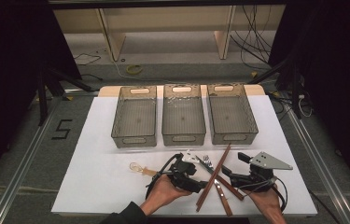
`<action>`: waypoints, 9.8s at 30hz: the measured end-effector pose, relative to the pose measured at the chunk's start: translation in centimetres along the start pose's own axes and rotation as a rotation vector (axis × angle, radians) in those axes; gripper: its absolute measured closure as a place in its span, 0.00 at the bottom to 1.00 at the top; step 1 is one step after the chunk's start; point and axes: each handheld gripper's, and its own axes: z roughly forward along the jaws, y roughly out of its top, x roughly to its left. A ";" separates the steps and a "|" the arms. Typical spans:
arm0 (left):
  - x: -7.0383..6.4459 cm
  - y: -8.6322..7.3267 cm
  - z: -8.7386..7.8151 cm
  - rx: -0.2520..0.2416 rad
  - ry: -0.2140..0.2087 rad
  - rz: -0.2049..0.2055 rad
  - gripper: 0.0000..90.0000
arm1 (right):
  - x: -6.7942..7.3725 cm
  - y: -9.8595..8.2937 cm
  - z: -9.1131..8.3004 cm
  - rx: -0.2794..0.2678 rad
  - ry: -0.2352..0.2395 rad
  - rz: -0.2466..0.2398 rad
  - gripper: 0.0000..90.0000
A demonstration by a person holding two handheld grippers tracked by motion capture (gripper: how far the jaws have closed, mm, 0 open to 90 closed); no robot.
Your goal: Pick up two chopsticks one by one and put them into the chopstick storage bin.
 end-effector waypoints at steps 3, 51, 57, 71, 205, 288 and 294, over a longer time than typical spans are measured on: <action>-0.2 0.2 0.4 0.017 0.011 0.007 0.43 | 0.0 0.0 0.0 -0.001 0.000 -0.001 0.24; 0.1 0.7 2.1 0.087 0.107 0.066 0.91 | -0.1 0.0 0.0 0.001 0.008 0.001 0.25; 0.2 0.6 2.0 0.072 0.114 0.077 0.92 | -0.1 0.0 0.0 0.001 0.008 0.002 0.25; 1.2 1.0 -0.9 -0.004 0.117 0.095 0.93 | -0.4 0.1 -0.4 -0.021 -0.004 0.012 0.25; 15.9 -0.4 -14.5 -0.264 0.285 -0.283 0.31 | -0.5 0.0 -0.2 -0.013 0.007 0.025 0.25; -1.9 -0.4 1.2 0.132 0.046 0.165 0.53 | -0.7 0.1 -0.2 0.011 -0.003 0.027 0.25; -2.1 -0.4 1.4 0.141 0.061 0.200 0.59 | -0.7 0.1 -0.2 0.011 -0.003 0.028 0.25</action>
